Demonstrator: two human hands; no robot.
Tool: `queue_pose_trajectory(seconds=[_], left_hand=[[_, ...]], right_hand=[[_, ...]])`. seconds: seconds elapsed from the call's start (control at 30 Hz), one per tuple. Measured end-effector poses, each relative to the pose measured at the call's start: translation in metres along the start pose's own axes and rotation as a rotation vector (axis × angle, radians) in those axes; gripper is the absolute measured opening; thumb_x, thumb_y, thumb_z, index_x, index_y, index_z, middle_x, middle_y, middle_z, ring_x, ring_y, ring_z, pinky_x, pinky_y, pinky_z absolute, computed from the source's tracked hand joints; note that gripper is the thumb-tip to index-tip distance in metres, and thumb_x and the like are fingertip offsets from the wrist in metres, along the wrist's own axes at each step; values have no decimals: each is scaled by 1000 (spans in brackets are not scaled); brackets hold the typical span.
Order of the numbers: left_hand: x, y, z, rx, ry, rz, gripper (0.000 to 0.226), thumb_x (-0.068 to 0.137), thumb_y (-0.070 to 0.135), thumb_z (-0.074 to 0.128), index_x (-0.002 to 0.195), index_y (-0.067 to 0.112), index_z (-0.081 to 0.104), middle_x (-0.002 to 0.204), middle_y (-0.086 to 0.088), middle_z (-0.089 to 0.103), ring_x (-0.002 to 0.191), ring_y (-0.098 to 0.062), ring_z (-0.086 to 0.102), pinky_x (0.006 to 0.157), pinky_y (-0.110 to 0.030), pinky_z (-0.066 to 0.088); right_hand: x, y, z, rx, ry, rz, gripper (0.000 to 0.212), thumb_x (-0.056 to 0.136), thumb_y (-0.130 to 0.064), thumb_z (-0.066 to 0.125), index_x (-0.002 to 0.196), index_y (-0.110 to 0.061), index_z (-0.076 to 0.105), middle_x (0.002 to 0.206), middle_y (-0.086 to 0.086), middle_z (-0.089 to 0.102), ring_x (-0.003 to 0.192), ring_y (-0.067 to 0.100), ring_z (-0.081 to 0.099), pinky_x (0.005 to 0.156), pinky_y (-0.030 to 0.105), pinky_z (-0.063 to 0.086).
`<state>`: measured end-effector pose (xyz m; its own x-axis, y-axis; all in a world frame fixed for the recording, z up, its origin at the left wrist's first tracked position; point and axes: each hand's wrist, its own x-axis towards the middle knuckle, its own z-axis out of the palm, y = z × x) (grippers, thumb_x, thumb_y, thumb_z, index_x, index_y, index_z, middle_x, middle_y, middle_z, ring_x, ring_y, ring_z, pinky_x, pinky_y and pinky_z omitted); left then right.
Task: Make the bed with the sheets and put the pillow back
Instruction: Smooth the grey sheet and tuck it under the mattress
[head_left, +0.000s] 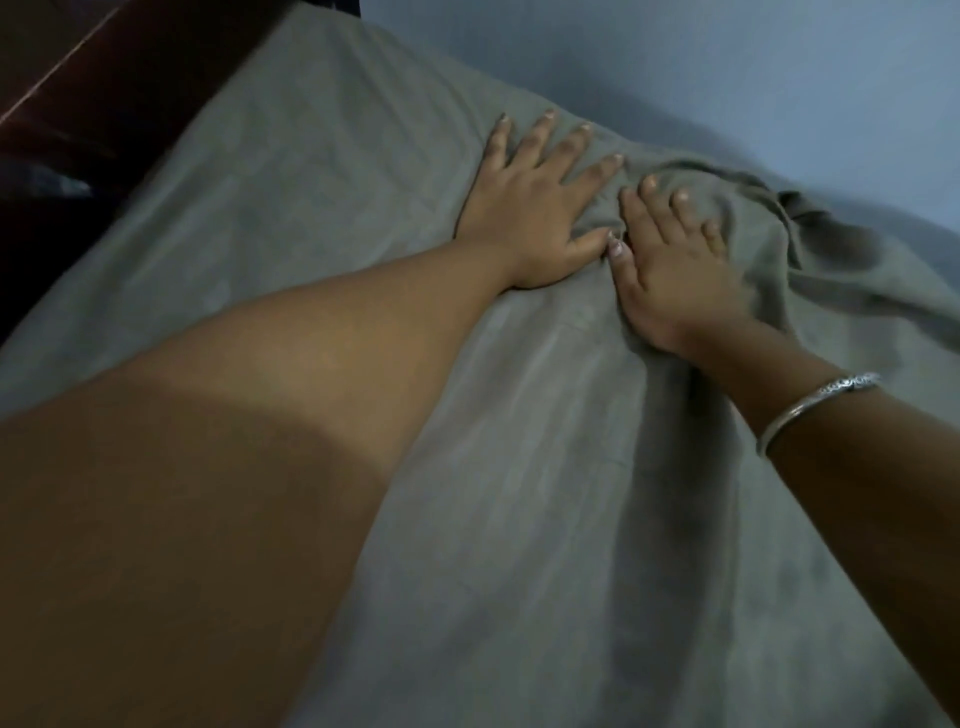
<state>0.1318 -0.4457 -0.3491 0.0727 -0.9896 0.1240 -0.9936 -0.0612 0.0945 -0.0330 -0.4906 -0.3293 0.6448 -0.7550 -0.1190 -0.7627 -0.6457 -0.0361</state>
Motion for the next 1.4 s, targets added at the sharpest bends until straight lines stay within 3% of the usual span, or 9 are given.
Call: queue_pose_trajectory(seconds=[0.4,0.53,0.6,0.67,0.87,0.97,1.13,1.27,1.4], left_hand=[[4,-48,-32,59,-295,34,83,83,77,24,150,34,1,160,-3,0,146,-27,2,113,-53,2],[-8,-54,-51,210,-150,-113,75,92,64,29,151,19,13,158,-8,12,145,-33,10,109,-63,-5],[-24,-51,-50,210,-50,100,69,94,54,36,148,12,24,155,-10,23,143,-32,18,110,-62,1],[-43,-56,-43,149,-156,223,68,93,58,33,149,20,24,157,-6,18,144,-28,16,112,-58,6],[-71,-94,-49,82,-202,-75,76,90,67,23,151,24,9,159,-1,5,146,-25,5,113,-55,2],[-102,-104,-59,140,-156,-152,77,90,65,27,151,21,13,159,-6,5,146,-29,4,111,-59,-3],[-176,-93,-58,131,-159,-198,77,89,66,26,151,24,10,159,-6,7,145,-32,8,114,-50,3],[-190,-105,-66,90,-108,-468,78,92,61,30,151,13,12,158,-14,8,145,-32,6,116,-42,5],[-193,-106,-73,23,-144,-430,83,90,61,36,151,11,8,157,-18,-2,145,-34,1,116,-42,4]], right_hand=[[25,-3,-10,-219,-200,516,61,99,-49,18,151,-23,-2,157,19,-1,140,51,3,112,60,-3],[25,-26,-25,-256,116,310,56,99,-20,29,150,-8,10,157,19,11,143,41,7,114,57,3],[25,-52,-22,-48,138,68,56,100,-24,34,150,-7,16,157,14,15,145,32,9,116,48,8],[21,-75,-9,83,20,-63,58,100,-35,32,151,-15,12,159,7,10,146,29,6,117,43,7],[19,-77,0,43,-83,200,75,89,-70,22,150,-34,-2,160,1,-7,145,37,-5,114,51,-2],[8,-93,-7,72,-34,404,81,88,-69,23,152,-24,2,158,14,-5,142,44,-5,111,60,-3],[-46,-148,7,-7,-12,-148,84,81,-61,8,151,-15,14,158,12,11,144,37,11,111,57,11],[-67,-163,8,-66,-13,-253,87,79,-70,10,151,-21,16,158,10,11,145,33,9,112,58,5],[-79,-181,11,-3,-11,-68,90,77,-74,14,151,-23,8,160,4,6,146,28,4,113,58,3]])
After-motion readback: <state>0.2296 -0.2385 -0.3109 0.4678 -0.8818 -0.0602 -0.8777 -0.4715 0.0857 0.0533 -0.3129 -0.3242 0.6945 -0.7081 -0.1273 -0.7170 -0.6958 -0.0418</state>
